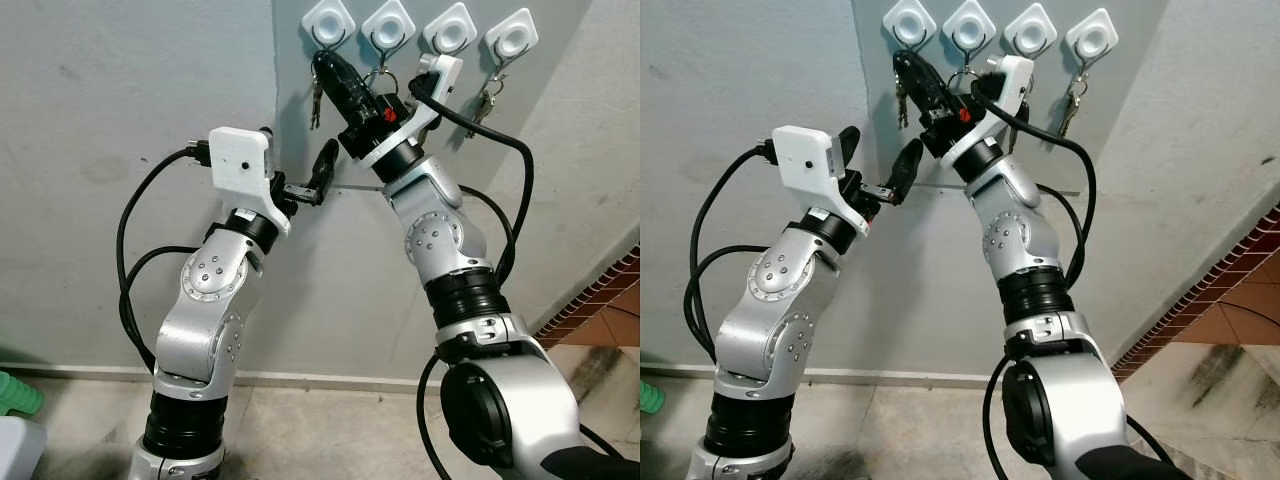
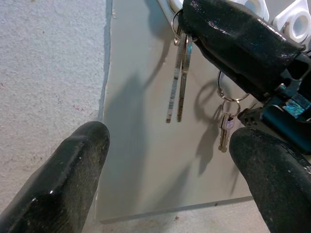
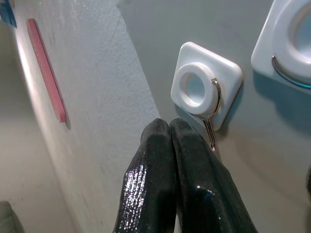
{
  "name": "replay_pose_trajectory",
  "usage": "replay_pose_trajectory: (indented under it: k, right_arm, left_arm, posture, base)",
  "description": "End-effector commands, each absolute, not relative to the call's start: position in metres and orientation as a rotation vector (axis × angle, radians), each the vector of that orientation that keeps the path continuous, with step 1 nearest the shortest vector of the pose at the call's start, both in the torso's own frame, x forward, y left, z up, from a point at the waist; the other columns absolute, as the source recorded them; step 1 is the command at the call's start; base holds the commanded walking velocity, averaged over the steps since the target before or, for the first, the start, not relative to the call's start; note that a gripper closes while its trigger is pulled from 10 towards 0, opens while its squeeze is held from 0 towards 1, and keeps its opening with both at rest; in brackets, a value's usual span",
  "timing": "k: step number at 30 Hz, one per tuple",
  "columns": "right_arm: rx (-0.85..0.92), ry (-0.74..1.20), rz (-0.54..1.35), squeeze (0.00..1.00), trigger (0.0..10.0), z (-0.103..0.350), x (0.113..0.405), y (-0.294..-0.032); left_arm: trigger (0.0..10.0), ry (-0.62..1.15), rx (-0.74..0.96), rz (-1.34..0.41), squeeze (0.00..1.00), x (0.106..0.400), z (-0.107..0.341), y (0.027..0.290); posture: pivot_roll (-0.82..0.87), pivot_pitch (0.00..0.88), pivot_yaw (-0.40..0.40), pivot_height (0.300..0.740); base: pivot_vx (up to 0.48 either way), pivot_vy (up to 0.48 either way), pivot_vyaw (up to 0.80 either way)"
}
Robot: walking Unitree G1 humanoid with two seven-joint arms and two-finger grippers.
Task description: Hang keys on a hook
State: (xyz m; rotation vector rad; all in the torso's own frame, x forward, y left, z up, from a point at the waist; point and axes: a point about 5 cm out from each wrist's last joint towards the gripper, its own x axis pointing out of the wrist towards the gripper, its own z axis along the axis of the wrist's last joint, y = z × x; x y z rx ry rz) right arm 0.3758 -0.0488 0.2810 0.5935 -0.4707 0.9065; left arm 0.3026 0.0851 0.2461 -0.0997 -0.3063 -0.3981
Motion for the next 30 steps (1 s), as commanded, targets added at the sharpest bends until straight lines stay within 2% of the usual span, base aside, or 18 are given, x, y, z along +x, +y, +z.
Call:
replay_pose_trajectory:
  k: [1,9,30]
  right_arm:
    - [0.624,-0.495,0.88,0.0,10.0,0.2887,0.3786,-0.0518]
    - [0.659,-0.485,0.842,0.0,10.0,0.2881,0.3834,-0.054]
    - [0.773,-0.555,0.903,0.0,10.0,0.2889,0.3782,-0.0572]
  left_arm:
    - [10.0,-0.321,-0.102,-0.405,0.0,0.2995,0.2503,0.0832]
    - [10.0,-0.318,-0.107,-0.404,0.0,0.2989,0.2504,0.083]
    - [10.0,-0.313,-0.109,-0.404,0.0,0.2995,0.2505,0.0826]
  posture:
    - [0.04,0.092,-0.056,0.74]
    - [0.04,0.096,-0.057,0.74]
    - [0.04,0.098,-0.055,0.74]
  base:
    - [0.0,0.0,0.0]
    - [0.0,0.0,0.0]
    - [0.0,0.0,0.0]
